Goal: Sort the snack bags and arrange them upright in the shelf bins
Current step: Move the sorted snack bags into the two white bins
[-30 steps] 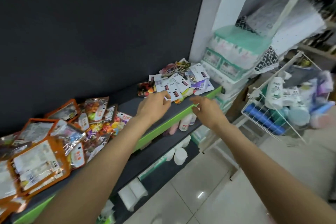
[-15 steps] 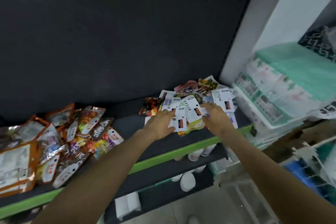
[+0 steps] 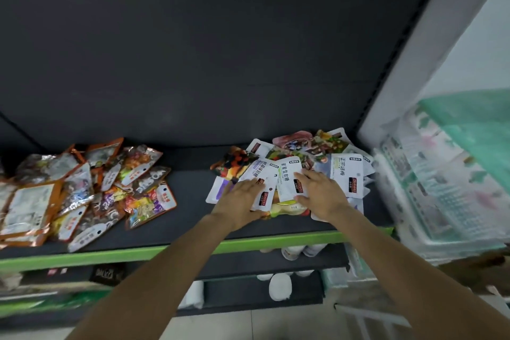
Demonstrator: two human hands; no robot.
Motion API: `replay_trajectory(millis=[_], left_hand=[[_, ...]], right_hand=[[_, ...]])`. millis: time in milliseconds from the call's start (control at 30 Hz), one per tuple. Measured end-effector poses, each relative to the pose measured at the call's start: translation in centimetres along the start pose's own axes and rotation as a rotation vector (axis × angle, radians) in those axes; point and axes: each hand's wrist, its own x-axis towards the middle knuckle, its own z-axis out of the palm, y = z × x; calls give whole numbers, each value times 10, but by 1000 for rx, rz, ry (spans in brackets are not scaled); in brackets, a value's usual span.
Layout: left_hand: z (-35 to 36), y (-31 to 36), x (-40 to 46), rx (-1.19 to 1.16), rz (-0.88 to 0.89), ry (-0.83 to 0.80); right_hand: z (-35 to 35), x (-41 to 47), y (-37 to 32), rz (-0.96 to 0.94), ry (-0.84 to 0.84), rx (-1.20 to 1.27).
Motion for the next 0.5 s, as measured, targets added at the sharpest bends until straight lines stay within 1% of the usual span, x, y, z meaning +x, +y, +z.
replay_trajectory(millis=[67, 133, 200, 267, 367, 433, 500], left_hand=[[2, -1, -4, 8, 41, 120], [2, -4, -8, -33, 71, 283], [-3, -8, -12, -125, 19, 436], [-12, -13, -17, -216, -74, 558], [-30, -23, -25, -294, -177, 678], [-42, -29, -29, -317, -214, 747], [-53, -34, -32, -320, -228, 783]], right_hand=[[1, 1, 1, -3, 7, 16], [1, 2, 1, -7, 21, 48], [0, 4, 2, -7, 55, 94], [0, 7, 1, 13, 90, 121], [1, 12, -4, 67, 100, 81], [2, 16, -11, 87, 102, 50], [2, 20, -19, 101, 117, 52]])
